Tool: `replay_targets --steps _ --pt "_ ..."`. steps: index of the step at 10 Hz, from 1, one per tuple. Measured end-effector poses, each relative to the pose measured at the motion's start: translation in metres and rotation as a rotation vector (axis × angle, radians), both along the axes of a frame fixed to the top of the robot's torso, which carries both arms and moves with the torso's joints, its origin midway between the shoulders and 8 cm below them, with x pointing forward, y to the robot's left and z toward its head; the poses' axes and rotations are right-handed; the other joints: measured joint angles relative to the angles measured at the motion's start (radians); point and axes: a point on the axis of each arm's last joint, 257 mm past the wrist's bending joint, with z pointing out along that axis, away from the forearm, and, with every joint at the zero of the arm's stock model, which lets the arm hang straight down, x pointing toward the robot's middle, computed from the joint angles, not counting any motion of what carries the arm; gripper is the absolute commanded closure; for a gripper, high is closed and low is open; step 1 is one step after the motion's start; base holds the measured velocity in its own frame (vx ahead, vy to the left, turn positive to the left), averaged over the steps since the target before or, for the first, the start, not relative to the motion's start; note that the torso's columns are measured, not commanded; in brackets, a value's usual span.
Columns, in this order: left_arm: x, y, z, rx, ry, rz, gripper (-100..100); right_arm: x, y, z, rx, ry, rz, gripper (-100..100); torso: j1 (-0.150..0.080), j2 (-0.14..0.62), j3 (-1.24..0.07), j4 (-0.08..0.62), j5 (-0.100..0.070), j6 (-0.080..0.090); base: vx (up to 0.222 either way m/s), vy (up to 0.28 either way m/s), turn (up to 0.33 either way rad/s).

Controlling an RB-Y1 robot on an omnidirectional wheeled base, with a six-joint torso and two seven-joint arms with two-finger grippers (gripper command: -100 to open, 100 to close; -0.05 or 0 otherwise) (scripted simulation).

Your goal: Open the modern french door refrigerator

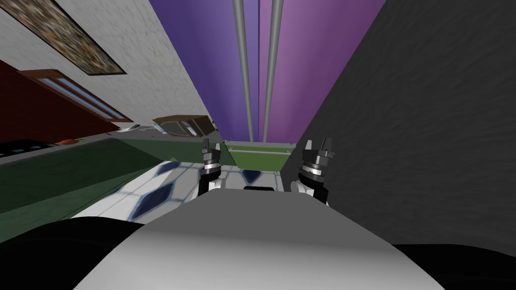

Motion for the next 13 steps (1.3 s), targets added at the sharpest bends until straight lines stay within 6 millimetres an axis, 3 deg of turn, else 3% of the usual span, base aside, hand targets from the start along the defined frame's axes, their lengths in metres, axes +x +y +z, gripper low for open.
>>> replay_targets --steps 2,9,10,13 --pt "0.0 0.0 0.0 0.0 0.0 0.0 0 0.0 0.0 0.0 0.0 0.0 0.0 0 0.0 0.104 -0.209 0.105 0.0 0.0 0.0 0.0 0.0" --pt "-0.0001 0.0 0.0002 0.0 0.0 0.0 0 -0.0001 0.0 0.0002 0.0 0.0 0.0 0 0.0 0.618 -1.234 0.617 0.0 0.0 0.0 0.0 0.0" --pt "-0.0001 0.0 0.0002 0.0 0.0 0.0 -100 -0.0001 0.0 0.0002 0.0 0.0 0.0 0 0.0 0.691 -1.382 0.691 0.0 0.0 0.006 -0.001 -0.037" --pt "0.0083 -0.009 -0.0002 0.082 0.035 -0.035 -100 0.0001 0.0 -0.0001 0.0 0.0 0.0 0 0.0 0.737 -1.475 0.737 0.0 0.0 0.002 0.001 -0.064"
